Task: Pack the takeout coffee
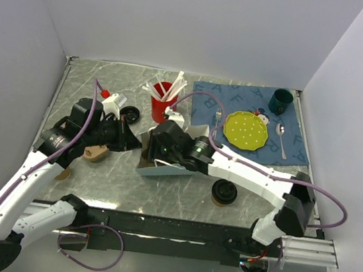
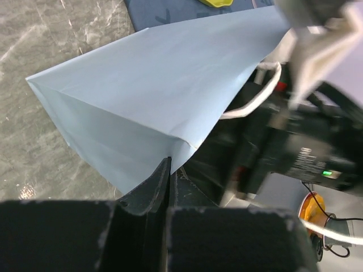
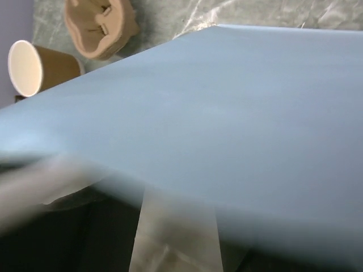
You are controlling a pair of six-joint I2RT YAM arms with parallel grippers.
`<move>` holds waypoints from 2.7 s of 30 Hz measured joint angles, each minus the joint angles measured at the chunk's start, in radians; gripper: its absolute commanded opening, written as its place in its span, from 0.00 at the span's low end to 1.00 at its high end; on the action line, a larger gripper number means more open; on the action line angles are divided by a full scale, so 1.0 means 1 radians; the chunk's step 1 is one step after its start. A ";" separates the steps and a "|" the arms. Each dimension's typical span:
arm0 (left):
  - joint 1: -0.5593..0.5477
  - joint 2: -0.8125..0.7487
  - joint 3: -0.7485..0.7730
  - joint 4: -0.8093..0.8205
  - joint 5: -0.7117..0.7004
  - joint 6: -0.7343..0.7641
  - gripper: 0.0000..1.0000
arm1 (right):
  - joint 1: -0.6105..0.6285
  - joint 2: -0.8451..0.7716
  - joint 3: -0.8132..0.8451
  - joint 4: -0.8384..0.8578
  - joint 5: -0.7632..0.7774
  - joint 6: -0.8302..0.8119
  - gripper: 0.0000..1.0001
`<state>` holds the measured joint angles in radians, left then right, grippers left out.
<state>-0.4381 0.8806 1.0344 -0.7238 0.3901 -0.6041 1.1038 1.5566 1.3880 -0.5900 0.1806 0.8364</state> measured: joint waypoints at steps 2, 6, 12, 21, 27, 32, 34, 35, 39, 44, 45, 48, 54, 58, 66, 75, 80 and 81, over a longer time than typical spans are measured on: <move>0.000 0.000 0.000 -0.003 0.000 0.000 0.05 | 0.001 0.033 0.007 0.004 0.004 0.012 0.31; 0.000 0.000 0.005 -0.008 -0.004 -0.002 0.05 | 0.015 0.103 0.103 -0.016 0.029 0.034 0.03; -0.002 0.008 0.037 -0.060 -0.034 -0.010 0.04 | 0.026 0.120 0.198 -0.137 0.084 0.008 0.00; -0.004 0.033 0.064 -0.090 -0.075 -0.021 0.04 | 0.032 0.150 0.331 -0.346 0.092 -0.151 0.00; -0.004 0.061 0.091 -0.101 -0.083 -0.030 0.04 | 0.040 0.205 0.367 -0.431 0.089 -0.259 0.00; -0.004 0.093 0.113 -0.112 -0.092 -0.047 0.03 | 0.042 0.275 0.443 -0.477 0.089 -0.301 0.12; -0.004 0.097 0.114 -0.111 -0.092 -0.054 0.03 | 0.042 0.296 0.466 -0.483 0.088 -0.299 0.25; -0.004 0.097 0.114 -0.111 -0.092 -0.060 0.04 | 0.042 0.310 0.484 -0.488 0.088 -0.293 0.29; -0.004 0.093 0.112 -0.121 -0.097 -0.074 0.04 | 0.041 0.372 0.578 -0.496 0.096 -0.262 0.48; -0.003 0.084 0.100 -0.142 -0.109 -0.089 0.06 | 0.031 0.388 0.603 -0.506 0.095 -0.249 0.54; -0.004 0.084 0.100 -0.142 -0.111 -0.089 0.06 | 0.027 0.387 0.603 -0.506 0.092 -0.247 0.52; -0.004 0.085 0.100 -0.142 -0.113 -0.089 0.11 | 0.011 0.367 0.576 -0.494 0.084 -0.248 0.45; -0.004 0.091 0.101 -0.140 -0.117 -0.086 0.27 | -0.026 0.254 0.461 -0.456 0.035 -0.304 0.47; -0.004 0.121 0.129 -0.158 -0.127 -0.073 0.41 | -0.036 0.220 0.460 -0.449 0.006 -0.343 0.53; -0.004 0.169 0.233 -0.210 -0.150 -0.061 0.51 | -0.072 0.218 0.606 -0.505 -0.044 -0.386 0.61; -0.004 0.209 0.238 -0.243 -0.164 -0.064 0.26 | -0.167 0.166 0.585 -0.514 -0.130 -0.420 0.54; -0.004 0.211 0.248 -0.250 -0.167 -0.074 0.07 | -0.172 0.163 0.580 -0.523 -0.158 -0.439 0.55; -0.004 0.216 0.264 -0.262 -0.166 -0.079 0.04 | -0.172 0.163 0.581 -0.526 -0.171 -0.441 0.55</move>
<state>-0.4423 1.0966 1.2980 -0.9859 0.2237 -0.6830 0.9314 1.7191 1.9690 -1.1164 0.0101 0.3958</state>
